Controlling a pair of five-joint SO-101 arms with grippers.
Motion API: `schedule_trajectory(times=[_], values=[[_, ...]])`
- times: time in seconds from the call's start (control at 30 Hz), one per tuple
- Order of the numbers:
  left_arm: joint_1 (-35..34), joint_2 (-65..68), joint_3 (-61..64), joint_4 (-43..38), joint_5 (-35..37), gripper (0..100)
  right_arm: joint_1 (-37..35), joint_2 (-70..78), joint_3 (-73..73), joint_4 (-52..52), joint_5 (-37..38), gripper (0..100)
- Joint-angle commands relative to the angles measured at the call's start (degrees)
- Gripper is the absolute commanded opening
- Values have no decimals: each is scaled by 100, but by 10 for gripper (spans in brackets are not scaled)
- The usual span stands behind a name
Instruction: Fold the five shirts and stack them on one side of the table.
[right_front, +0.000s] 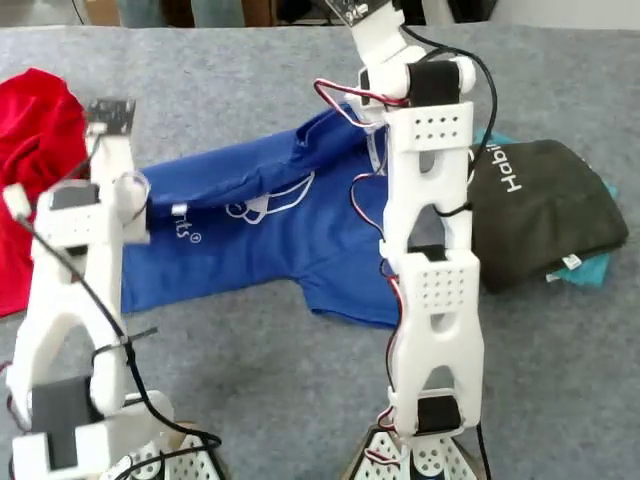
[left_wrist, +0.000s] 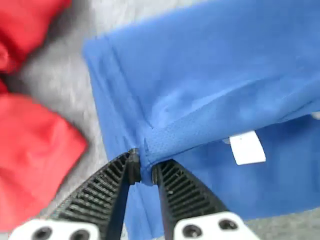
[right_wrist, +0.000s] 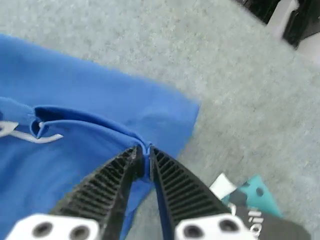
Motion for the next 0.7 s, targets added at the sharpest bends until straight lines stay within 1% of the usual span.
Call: schedule_trajectory(times=[0.0,0.07,0.2,0.3,0.37,0.47,0.53,0.6,0.67], values=[[-259,-325,356,-255,-79,28,18,-892,1393,26,-18,15],[-268,-325,505,-360,-79,28,9,-1191,2132,-53,-18,15],[-224,-325,637,-413,-105,28,88,-1763,3442,-554,0,15],[-180,-396,927,-466,-580,27,70,-2316,4382,-730,158,15],[-321,-387,1042,-589,-677,27,-18,-2782,5209,-958,220,15],[-488,-325,1174,-607,-668,27,-185,-3618,6835,-1574,352,15],[-532,-352,1305,-607,-677,28,-193,-4303,8040,-2224,413,15],[-505,-352,1402,-598,-686,28,-185,-4954,9130,-2848,422,15],[-444,-387,1516,-589,-712,28,-123,-5516,9991,-3244,404,15]])
